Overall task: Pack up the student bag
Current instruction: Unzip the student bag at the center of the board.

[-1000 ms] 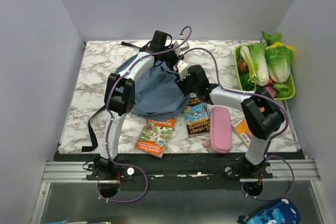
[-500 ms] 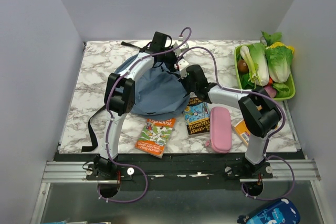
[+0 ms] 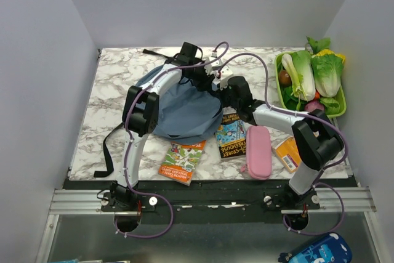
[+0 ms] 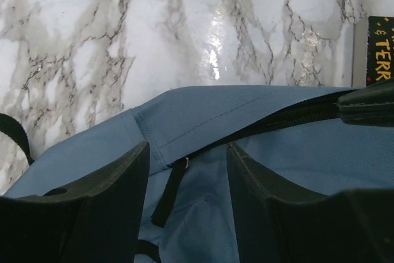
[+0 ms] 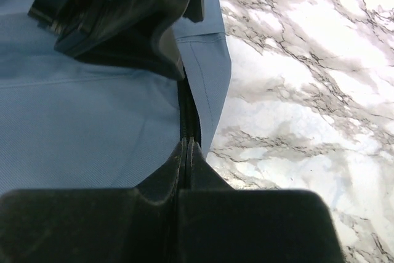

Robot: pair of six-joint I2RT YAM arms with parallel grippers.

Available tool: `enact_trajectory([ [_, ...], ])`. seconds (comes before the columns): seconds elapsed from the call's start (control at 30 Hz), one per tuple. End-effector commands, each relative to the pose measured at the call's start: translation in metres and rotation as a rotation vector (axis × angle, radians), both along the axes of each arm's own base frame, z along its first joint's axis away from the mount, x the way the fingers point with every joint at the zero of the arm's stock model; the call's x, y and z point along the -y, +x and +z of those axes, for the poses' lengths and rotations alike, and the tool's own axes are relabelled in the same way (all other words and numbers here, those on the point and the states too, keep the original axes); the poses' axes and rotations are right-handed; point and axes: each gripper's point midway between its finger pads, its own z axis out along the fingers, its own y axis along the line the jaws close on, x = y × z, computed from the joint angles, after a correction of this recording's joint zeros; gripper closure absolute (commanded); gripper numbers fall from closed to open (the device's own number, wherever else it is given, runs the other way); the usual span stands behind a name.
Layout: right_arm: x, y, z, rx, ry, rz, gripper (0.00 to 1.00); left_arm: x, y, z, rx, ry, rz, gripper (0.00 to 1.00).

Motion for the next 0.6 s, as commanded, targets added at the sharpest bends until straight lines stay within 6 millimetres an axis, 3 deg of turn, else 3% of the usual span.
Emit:
enact_trajectory([
  [0.0,-0.005,0.001,0.016,0.012,0.114,0.001,0.99,0.016,-0.024,0.019,0.067,0.004,-0.162,0.39],
  [0.33,-0.007,-0.004,0.023,0.009,0.154,0.020,0.99,0.047,-0.028,0.007,0.094,0.002,-0.225,0.37],
  [0.57,-0.007,-0.007,0.027,0.016,0.162,0.028,0.99,0.043,-0.038,-0.012,0.117,0.078,-0.313,0.37],
])
